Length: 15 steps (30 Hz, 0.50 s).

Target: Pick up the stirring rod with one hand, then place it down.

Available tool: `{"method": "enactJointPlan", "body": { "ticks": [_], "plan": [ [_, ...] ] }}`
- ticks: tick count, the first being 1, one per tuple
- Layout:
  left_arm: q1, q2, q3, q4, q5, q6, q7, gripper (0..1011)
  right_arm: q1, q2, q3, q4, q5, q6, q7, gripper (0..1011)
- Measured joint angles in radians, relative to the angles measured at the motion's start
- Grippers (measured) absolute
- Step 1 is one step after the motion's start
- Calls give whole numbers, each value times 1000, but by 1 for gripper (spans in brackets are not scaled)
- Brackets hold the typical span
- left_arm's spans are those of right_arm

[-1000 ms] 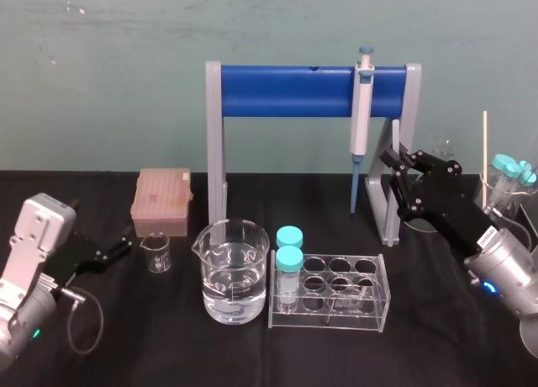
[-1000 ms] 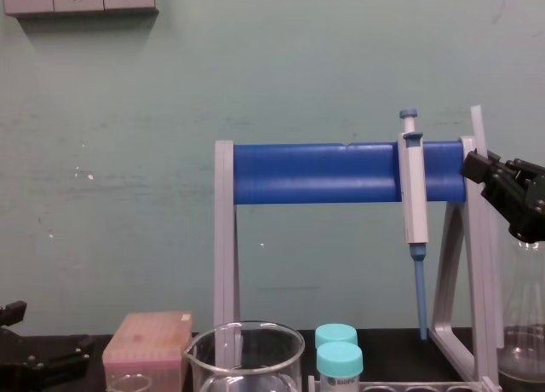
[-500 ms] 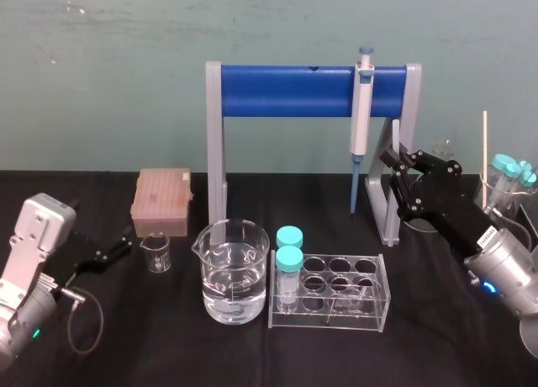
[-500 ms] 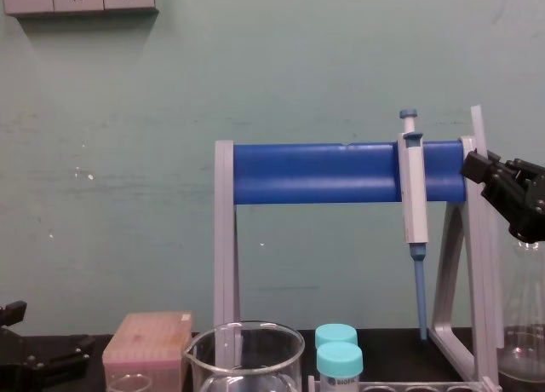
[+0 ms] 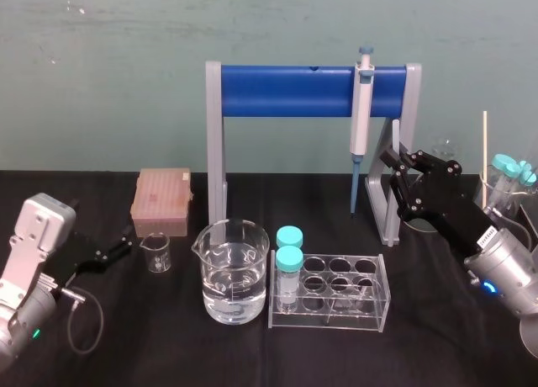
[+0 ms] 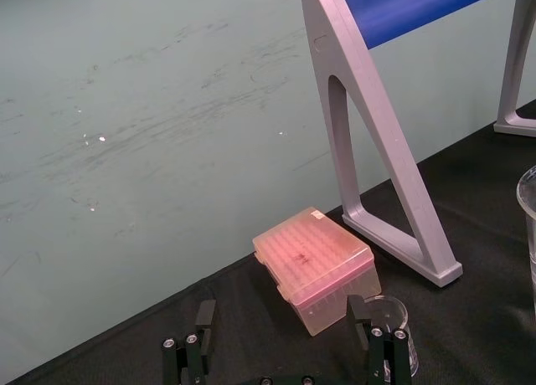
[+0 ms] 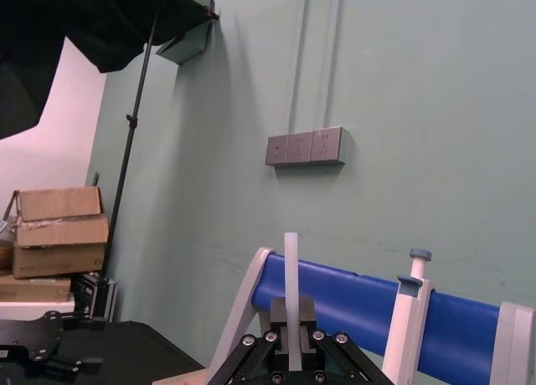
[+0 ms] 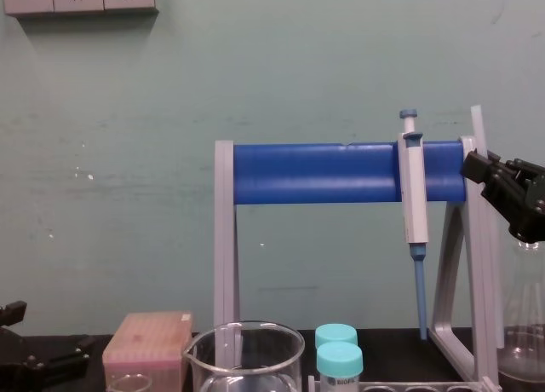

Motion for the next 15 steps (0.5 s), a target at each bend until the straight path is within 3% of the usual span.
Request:
{"method": "enactJointPlan", "body": {
  "ticks": [15],
  "plan": [
    [0, 0, 0, 0, 0, 0, 0, 1000, 0, 0, 0, 0, 0, 0, 0, 70]
  ]
}}
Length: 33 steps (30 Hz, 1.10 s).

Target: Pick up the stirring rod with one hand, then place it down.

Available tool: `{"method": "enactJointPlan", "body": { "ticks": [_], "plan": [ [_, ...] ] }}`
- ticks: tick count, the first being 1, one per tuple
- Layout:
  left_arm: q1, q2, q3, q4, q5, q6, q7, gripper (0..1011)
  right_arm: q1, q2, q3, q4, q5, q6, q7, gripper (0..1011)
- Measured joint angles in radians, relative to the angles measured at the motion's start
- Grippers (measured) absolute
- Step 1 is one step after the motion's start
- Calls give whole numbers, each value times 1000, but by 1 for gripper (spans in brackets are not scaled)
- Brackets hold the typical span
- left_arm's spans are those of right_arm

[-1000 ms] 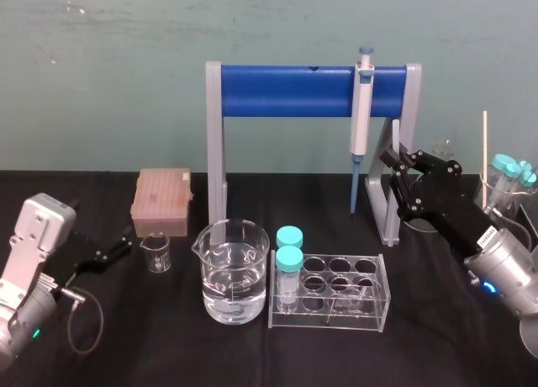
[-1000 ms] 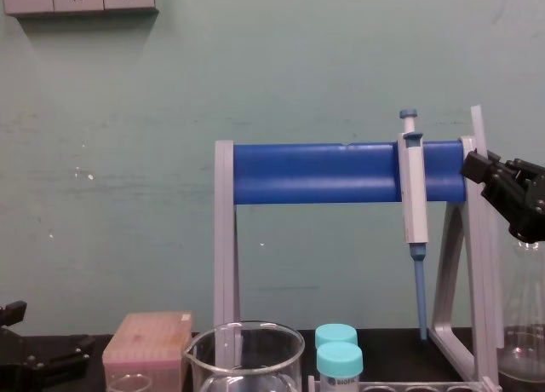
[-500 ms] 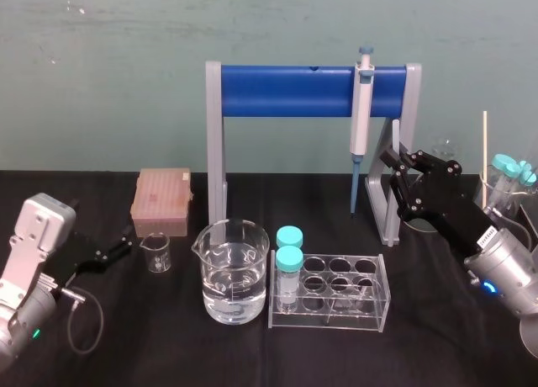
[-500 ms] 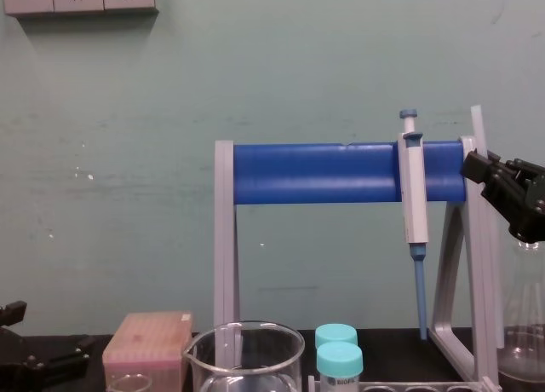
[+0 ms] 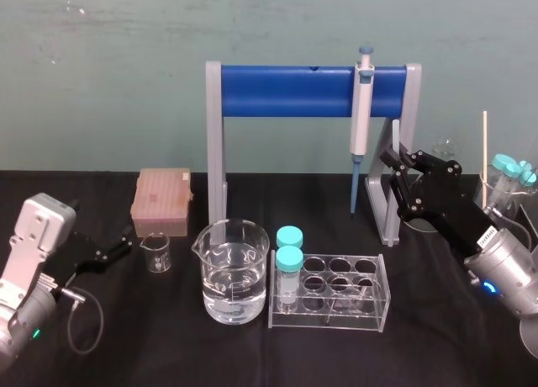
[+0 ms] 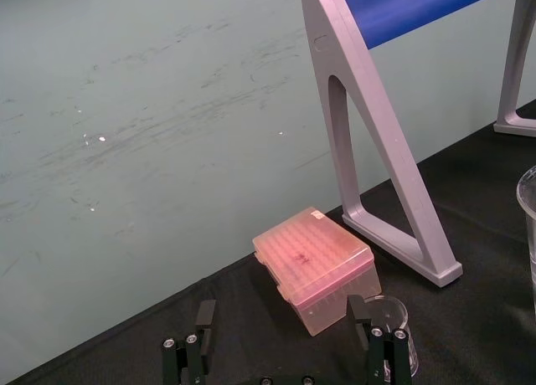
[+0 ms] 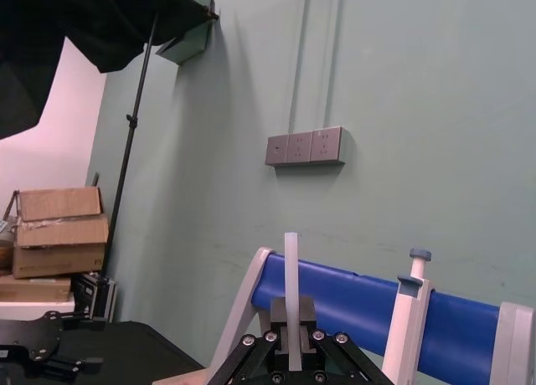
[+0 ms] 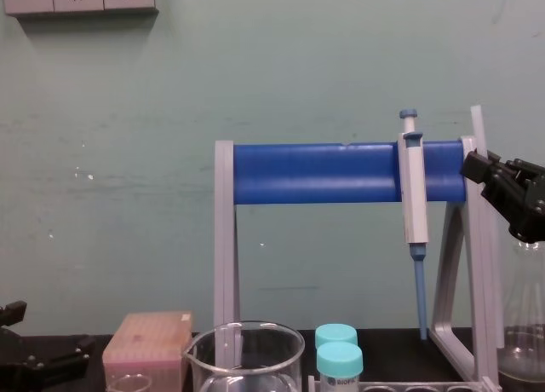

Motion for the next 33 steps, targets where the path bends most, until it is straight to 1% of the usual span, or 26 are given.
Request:
{"method": "enactJointPlan", "body": {
  "ticks": [33],
  "plan": [
    [0, 0, 0, 0, 0, 0, 0, 1000, 0, 0, 0, 0, 0, 0, 0, 70]
  ]
}}
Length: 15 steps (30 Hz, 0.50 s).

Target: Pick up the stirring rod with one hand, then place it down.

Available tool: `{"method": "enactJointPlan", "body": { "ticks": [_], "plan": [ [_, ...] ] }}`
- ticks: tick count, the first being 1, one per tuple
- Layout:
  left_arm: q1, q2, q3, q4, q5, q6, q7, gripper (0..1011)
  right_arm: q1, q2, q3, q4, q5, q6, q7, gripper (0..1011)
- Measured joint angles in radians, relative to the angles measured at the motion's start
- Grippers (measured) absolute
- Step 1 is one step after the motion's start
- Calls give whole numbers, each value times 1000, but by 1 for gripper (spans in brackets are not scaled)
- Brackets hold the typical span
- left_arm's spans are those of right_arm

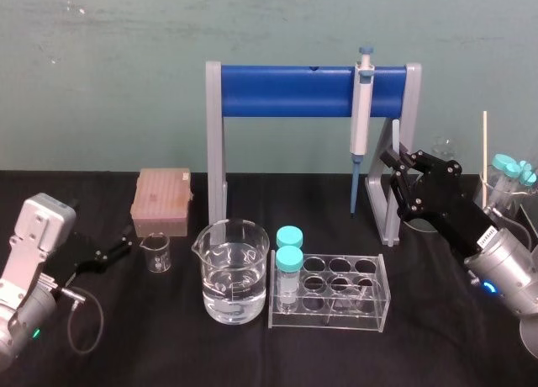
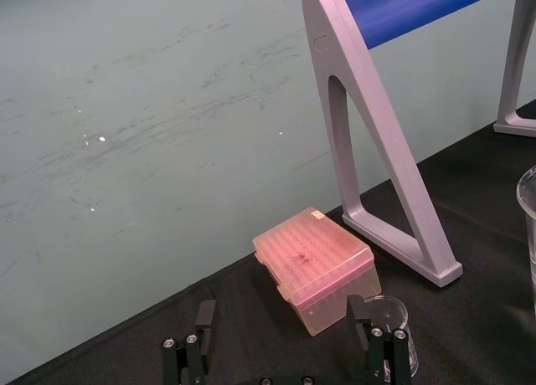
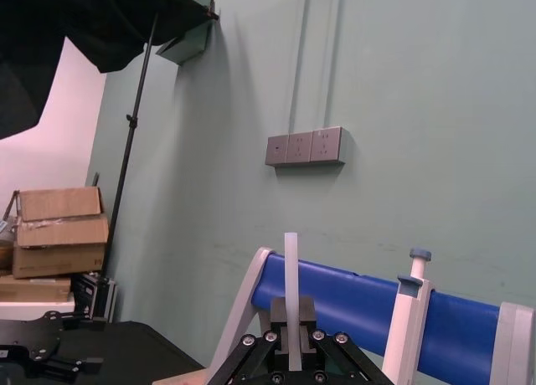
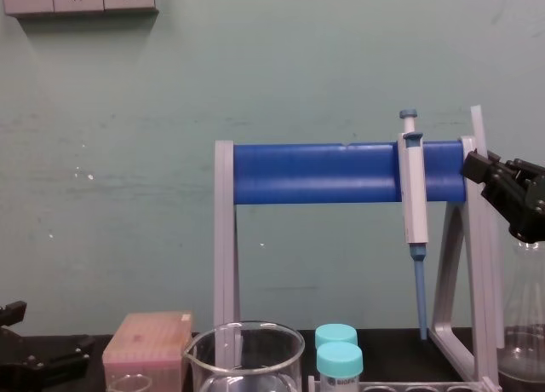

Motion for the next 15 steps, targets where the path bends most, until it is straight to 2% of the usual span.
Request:
{"method": "enactJointPlan", "body": {
  "ticks": [15],
  "plan": [
    [0, 0, 0, 0, 0, 0, 0, 1000, 0, 0, 0, 0, 0, 0, 0, 70]
  ]
}}
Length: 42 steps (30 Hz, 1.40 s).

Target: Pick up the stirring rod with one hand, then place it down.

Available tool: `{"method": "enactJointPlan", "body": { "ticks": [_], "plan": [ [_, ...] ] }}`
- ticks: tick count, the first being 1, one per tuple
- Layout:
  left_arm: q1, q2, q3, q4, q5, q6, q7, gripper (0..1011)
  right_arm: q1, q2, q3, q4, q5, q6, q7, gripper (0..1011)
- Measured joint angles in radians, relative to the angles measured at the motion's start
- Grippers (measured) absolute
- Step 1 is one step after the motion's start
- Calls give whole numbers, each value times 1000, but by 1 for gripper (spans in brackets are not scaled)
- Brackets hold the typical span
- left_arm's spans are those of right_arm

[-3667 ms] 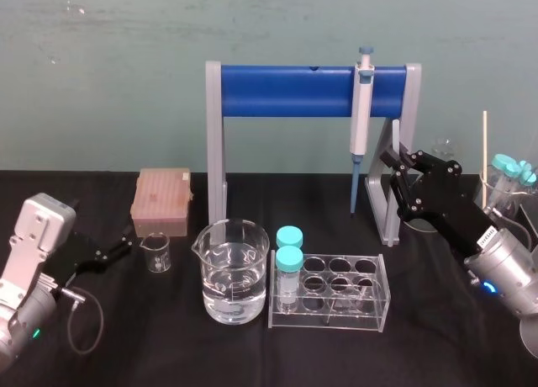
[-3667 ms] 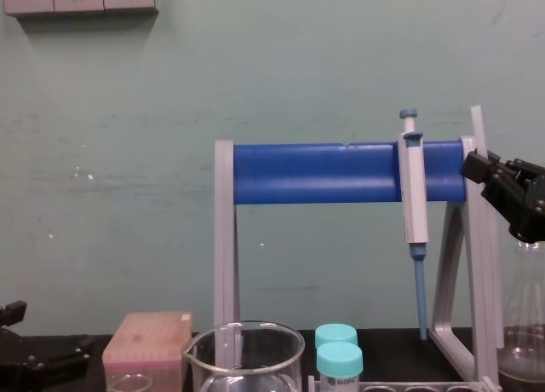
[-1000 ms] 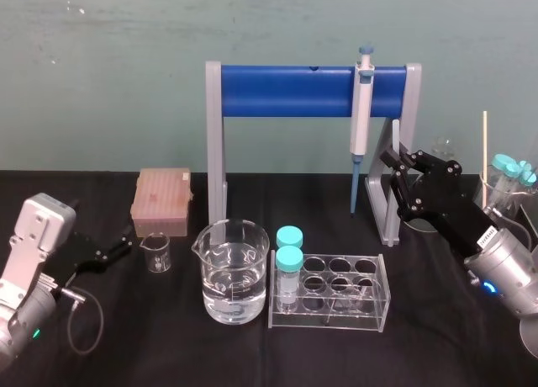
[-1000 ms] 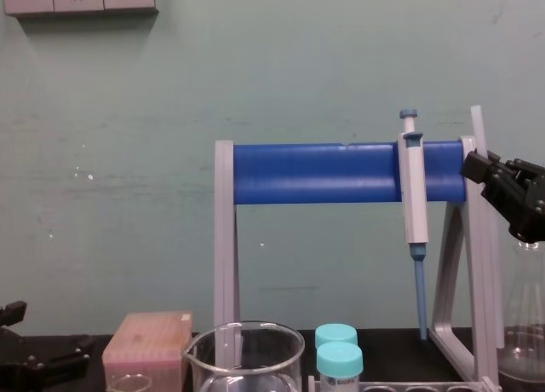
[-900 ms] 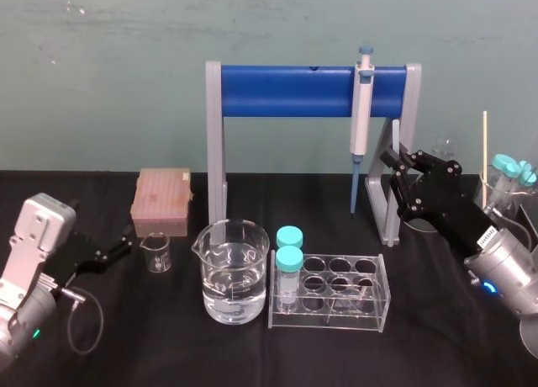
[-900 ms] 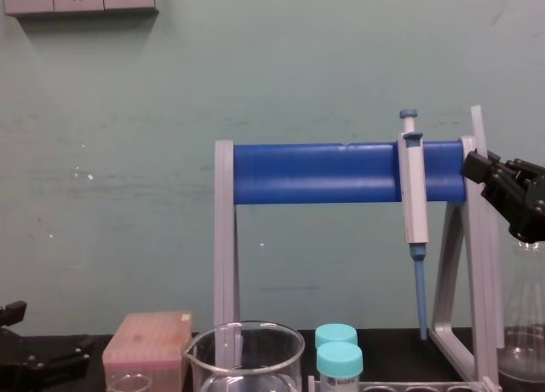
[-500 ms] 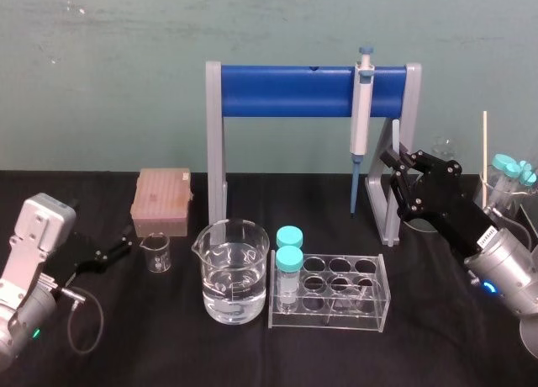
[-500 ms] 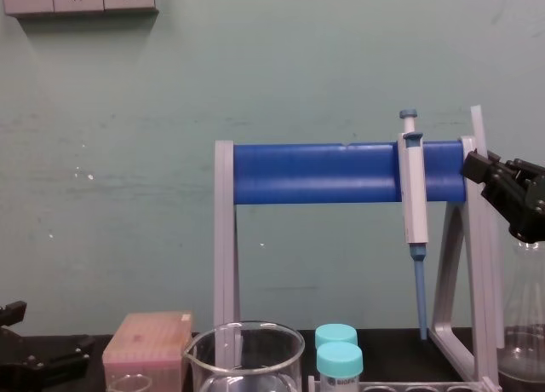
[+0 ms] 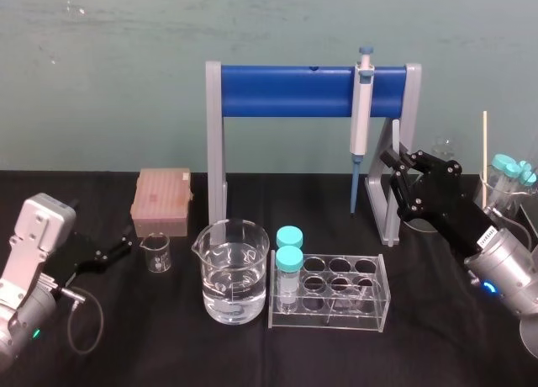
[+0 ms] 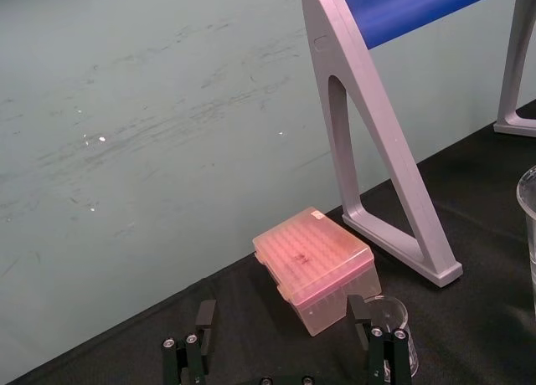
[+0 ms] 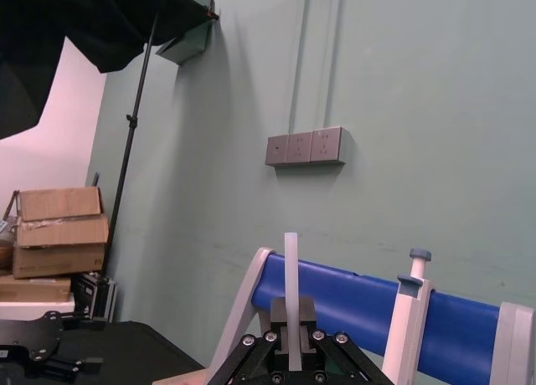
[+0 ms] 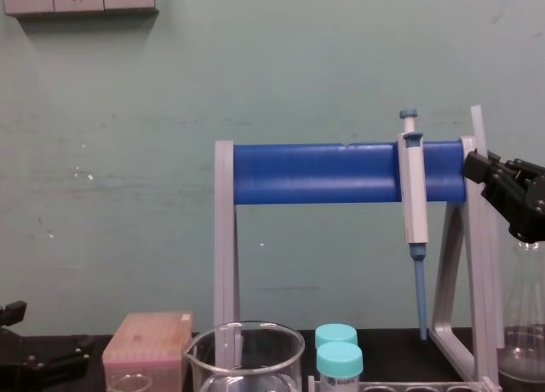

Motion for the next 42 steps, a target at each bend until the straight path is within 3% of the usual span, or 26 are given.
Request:
{"method": "enactJointPlan", "body": {
  "ticks": [16, 42],
  "plan": [
    [0, 0, 0, 0, 0, 0, 0, 1000, -3, -5, 3, -12, 16, 25, 21, 70],
    [0, 0, 0, 0, 0, 0, 0, 1000, -43, 12, -43, -57, 26, 109, 35, 70]
  ]
}}
